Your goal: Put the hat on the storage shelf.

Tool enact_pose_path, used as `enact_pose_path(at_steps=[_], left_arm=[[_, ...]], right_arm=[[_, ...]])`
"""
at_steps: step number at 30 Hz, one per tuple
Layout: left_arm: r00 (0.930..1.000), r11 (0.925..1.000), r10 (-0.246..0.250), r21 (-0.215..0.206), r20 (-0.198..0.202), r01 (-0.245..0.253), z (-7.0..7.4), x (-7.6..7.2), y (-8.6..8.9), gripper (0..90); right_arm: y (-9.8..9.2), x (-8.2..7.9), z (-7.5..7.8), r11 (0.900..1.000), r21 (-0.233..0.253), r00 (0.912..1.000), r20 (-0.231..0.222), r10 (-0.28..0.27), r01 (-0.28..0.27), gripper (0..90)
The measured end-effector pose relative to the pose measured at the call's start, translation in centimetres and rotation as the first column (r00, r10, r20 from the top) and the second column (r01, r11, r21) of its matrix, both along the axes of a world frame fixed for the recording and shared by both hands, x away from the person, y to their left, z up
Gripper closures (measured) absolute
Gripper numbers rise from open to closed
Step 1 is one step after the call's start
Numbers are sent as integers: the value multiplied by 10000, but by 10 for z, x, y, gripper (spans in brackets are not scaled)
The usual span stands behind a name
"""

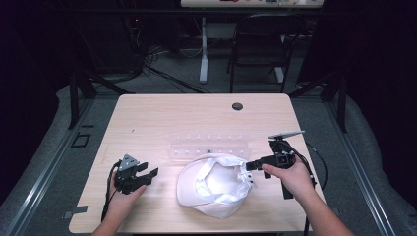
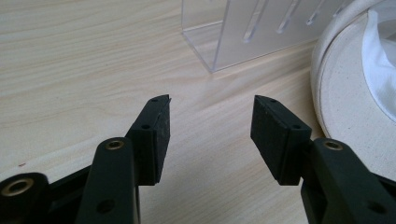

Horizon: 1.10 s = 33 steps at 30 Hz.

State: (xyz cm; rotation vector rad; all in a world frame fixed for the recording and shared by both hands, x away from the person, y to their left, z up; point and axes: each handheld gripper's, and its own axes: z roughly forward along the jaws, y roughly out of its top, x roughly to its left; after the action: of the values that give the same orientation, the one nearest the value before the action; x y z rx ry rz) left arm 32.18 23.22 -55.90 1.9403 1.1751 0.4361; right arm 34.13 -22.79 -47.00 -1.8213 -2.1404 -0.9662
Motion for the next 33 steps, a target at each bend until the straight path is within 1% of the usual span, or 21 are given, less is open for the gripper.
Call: enact_pose_path(at_steps=[4, 5, 7, 9, 11, 12, 13, 14, 16, 17, 18, 19, 20, 21, 22, 26, 27, 28, 29, 31, 33], left_arm=[[10000, 10000, -26, 37, -7, 26, 0, 0, 0, 478], [10000, 10000, -43, 53, -33, 43, 0, 0, 0, 478], [10000, 10000, -43, 55, -28, 43, 0, 0, 0, 478], [10000, 10000, -40, 46, -27, 40, 0, 0, 1, 478], [10000, 10000, -9, 42, -38, 9, 0, 1, 1, 478], [10000, 10000, -1, 42, -44, 1, -1, 1, 1, 478], [10000, 10000, 2, 42, -43, -2, -1, 1, 1, 478], [10000, 10000, 22, 17, -15, -22, -1, 1, 1, 478], [10000, 10000, 43, -10, -13, -43, -1, 1, 1, 478], [10000, 10000, 38, -22, 0, -38, -1, 1, 1, 478], [10000, 10000, 44, -19, -12, -44, -1, 1, 1, 478], [10000, 10000, 43, -33, -21, -43, -1, 1, 1, 478], [10000, 10000, 39, -52, -23, -39, -1, 1, 1, 478], [10000, 10000, 34, -55, -18, -34, 0, 1, 1, 478], [10000, 10000, 30, -59, -20, -30, 0, 1, 1, 478], [10000, 9999, 57, -90, -34, -57, 0, 1, 1, 478], [10000, 10000, 50, -70, -24, -50, 0, 1, 1, 478], [10000, 10000, 44, -88, -17, -44, 0, 1, 1, 478], [10000, 10000, 48, -88, -15, -48, 0, 1, 1, 478], [10000, 9999, 58, -86, -9, -58, 0, 1, 1, 478], [10000, 9999, 63, -84, -8, -63, 0, 0, 1, 478]], right_arm=[[2, 1, -6, 10000, 40, 9995, -295, 74, -73, 429], [3, 1, -8, 9998, 89, 9991, -380, 179, -176, 429], [6, 1, -13, 9998, 39, 9984, -542, 176, -174, 429], [8, 2, -16, 9990, -115, 9963, -741, 430, -439, 430], [11, 3, -19, 9994, -69, 9963, -792, 346, -353, 430], [10, 5, -19, 9974, -196, 9930, -964, 676, -698, 429], [13, 4, -21, 9993, -108, 9951, -927, 336, -348, 430], [13, 5, -23, 9991, -14, 9950, -903, 423, -426, 430], [15, 6, -25, 9997, 8, 9944, -1031, 224, -224, 430], [15, 7, -26, 9991, 33, 9931, -1095, 419, -418, 430], [16, 7, -27, 9995, 69, 9935, -1098, 306, -300, 430], [15, 8, -28, 9979, 10, 9904, -1222, 639, -643, 431], [18, 7, -30, 9993, 80, 9924, -1177, 361, -354, 431], [20, 7, -31, 9996, 47, 9917, -1250, 288, -285, 432], [20, 7, -33, 9992, 75, 9909, -1281, 407, -400, 432], [23, 8, -37, 9985, 130, 9881, -1440, 544, -531, 433], [23, 8, -37, 9976, 165, 9855, -1550, 688, -670, 433], [24, 8, -37, 9975, 119, 9855, -1544, 706, -696, 434], [25, 7, -38, 9983, 200, 9867, -1521, 570, -546, 434], [25, 8, -35, 9968, 234, 9841, -1590, 794, -766, 434], [27, 7, -31, 9973, 290, 9869, -1445, 712, -677, 435]])
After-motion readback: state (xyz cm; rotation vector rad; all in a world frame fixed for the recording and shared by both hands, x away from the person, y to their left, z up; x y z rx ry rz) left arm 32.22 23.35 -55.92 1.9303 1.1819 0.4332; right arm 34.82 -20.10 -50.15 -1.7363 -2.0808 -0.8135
